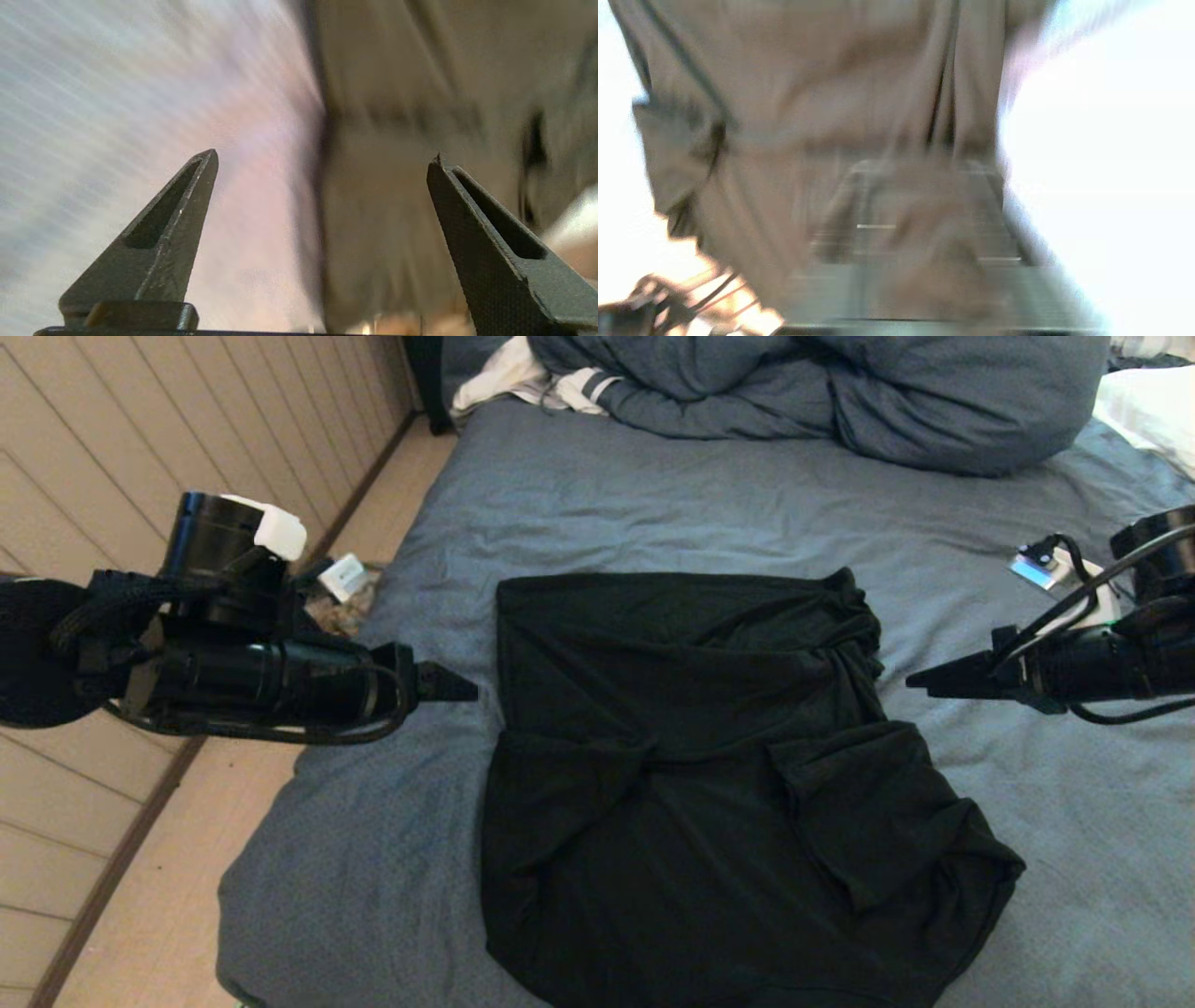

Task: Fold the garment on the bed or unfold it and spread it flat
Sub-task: Fold the black T-shirt

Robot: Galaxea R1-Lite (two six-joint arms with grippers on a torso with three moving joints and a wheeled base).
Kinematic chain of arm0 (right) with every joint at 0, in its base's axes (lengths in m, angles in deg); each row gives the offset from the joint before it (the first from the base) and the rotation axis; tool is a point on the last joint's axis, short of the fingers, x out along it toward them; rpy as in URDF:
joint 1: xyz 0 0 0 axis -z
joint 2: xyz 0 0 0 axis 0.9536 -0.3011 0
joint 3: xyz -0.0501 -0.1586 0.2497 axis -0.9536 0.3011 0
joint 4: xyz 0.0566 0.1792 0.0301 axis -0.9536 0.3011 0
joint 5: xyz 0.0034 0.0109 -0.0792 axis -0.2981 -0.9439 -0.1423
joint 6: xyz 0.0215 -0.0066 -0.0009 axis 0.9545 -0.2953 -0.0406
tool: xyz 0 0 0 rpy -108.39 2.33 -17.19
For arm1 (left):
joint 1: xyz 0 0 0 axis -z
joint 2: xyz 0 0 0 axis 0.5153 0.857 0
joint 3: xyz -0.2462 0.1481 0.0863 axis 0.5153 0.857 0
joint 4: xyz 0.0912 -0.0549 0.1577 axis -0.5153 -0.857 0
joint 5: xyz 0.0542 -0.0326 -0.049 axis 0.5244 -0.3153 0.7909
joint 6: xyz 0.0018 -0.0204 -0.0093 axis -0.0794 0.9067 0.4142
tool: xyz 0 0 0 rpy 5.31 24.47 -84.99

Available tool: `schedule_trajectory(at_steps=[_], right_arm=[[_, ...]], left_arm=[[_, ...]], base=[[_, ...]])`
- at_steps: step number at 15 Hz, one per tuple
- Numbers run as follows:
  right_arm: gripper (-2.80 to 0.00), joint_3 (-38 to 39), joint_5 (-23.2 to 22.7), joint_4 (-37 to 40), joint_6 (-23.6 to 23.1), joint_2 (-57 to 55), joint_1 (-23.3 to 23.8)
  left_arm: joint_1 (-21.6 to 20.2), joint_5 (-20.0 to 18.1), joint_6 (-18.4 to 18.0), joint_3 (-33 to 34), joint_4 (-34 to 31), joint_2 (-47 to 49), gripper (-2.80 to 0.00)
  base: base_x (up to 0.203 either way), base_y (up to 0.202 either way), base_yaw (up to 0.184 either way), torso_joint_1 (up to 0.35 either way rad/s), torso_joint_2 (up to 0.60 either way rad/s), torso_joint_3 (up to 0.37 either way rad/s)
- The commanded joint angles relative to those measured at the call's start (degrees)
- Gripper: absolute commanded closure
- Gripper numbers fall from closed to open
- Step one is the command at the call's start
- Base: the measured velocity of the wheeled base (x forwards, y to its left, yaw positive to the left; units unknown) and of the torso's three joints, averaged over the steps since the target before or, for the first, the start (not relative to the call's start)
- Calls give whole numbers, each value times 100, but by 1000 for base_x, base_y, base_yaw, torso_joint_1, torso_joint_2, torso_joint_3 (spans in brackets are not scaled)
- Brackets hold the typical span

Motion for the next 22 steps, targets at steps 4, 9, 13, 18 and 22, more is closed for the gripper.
schedule_trajectory(at_steps=[4, 9, 13, 18, 22], right_arm=[[0, 1329, -133, -30, -19, 600, 298], [0, 1484, -638, -122, -113, 349, 710], [0, 1908, -709, -368, -454, 224, 832], [0, 2169, -742, -559, -497, 270, 782], [0, 2240, -768, -559, -497, 383, 789]], left_arm=[[810, 412, -5, -175, 7, 526, -280], [1260, 850, -144, -1136, -203, 1534, -280], [1279, 861, -137, -1296, -310, 1443, -280], [1330, 856, -86, -917, -556, 728, 0], [1351, 1408, -88, -737, -550, 257, 0]], base=[[0, 0, 0, 0, 0, 0], [0, 0, 0, 0, 0, 0], [0, 0, 0, 0, 0, 0], [0, 0, 0, 0, 0, 0], [0, 0, 0, 0, 0, 0]])
